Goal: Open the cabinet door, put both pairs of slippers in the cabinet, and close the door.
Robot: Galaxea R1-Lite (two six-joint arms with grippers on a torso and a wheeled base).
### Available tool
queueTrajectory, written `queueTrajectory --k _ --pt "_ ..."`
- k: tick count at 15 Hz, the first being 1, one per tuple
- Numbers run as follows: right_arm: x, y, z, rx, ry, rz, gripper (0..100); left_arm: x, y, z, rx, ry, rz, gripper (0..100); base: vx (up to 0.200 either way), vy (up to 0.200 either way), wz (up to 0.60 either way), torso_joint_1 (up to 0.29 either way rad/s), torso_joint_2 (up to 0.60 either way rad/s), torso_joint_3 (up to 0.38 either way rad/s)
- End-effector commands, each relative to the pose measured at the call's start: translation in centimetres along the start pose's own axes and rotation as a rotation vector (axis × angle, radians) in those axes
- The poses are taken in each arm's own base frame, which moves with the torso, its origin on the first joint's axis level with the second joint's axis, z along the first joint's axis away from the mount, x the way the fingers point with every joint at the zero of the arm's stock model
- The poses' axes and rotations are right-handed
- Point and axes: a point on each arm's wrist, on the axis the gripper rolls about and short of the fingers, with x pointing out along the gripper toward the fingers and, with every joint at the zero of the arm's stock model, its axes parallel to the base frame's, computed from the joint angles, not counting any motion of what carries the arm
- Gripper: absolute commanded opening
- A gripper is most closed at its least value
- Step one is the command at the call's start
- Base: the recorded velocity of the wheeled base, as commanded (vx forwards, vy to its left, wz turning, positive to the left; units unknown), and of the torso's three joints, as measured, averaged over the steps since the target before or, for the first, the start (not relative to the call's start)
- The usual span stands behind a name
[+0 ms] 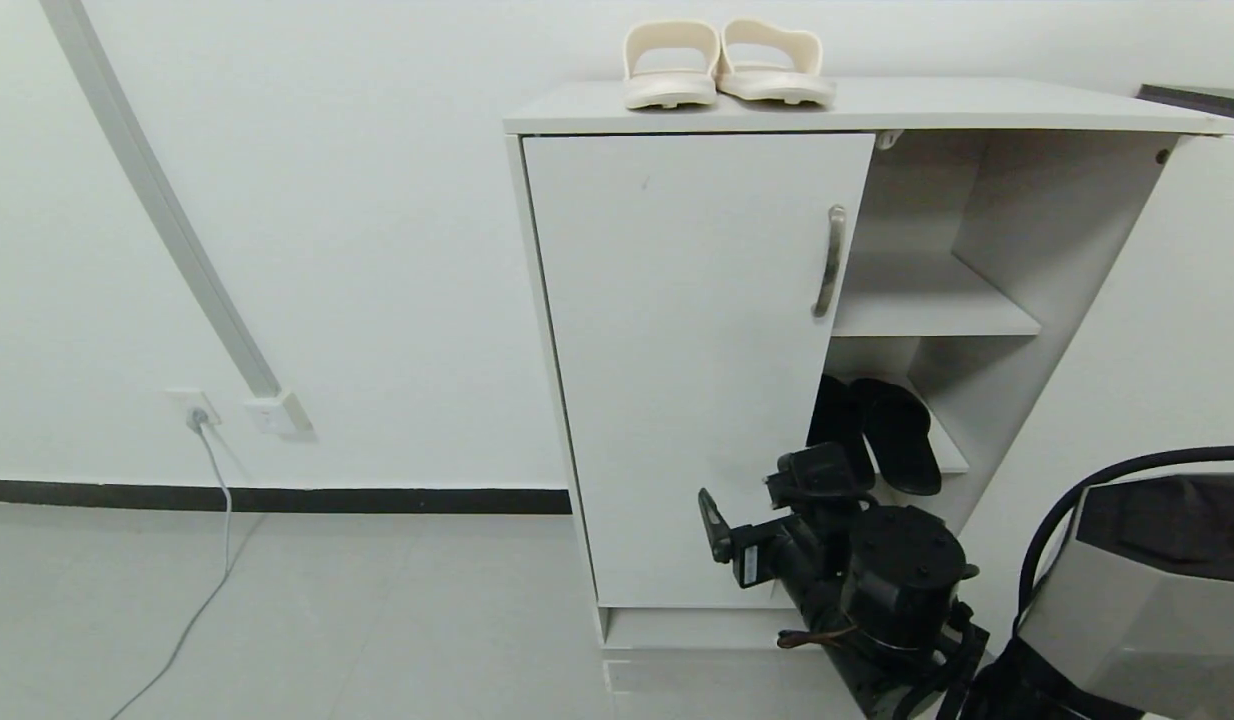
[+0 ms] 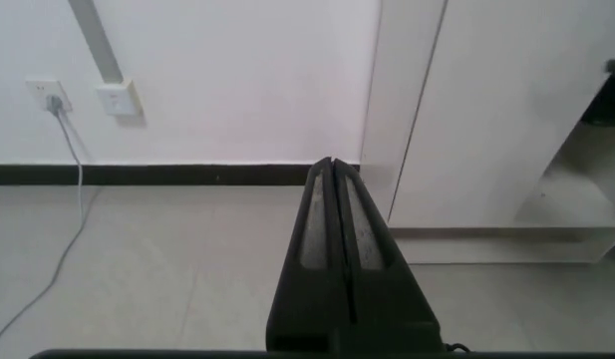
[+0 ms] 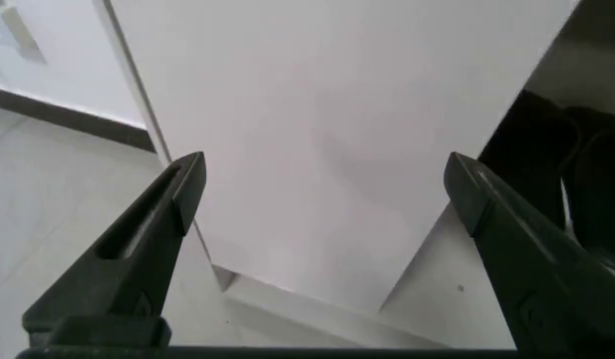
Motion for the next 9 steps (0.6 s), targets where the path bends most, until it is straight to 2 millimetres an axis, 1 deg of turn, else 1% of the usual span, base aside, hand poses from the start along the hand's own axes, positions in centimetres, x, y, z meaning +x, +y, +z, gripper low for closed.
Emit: queueTrajectory --k 1,5,7,9 --pt "-0.4 -0.2 -0.5 -0.009 0.015 0.043 100 0.0 0.0 0.0 0.0 0.0 0.0 0 0.0 0.0 0.0 0.0 0.0 0.0" --pt "-0.4 -0.5 -0.5 -0.002 0.016 0.09 100 0.0 0.0 0.0 0.0 0.0 0.003 0 0.0 0.0 0.0 0.0 0.0 0.0" --pt "-0.9 -0.2 0.8 0.016 -0.017 0.166 100 0.0 0.0 0.0 0.0 0.0 0.005 0 0.0 0.0 0.0 0.0 0.0 0.0" --pt "-1.1 -0.3 1.1 0.01 -0.024 0.172 100 0.0 0.0 0.0 0.001 0.0 0.006 0 0.0 0.0 0.0 0.0 0.0 0.0"
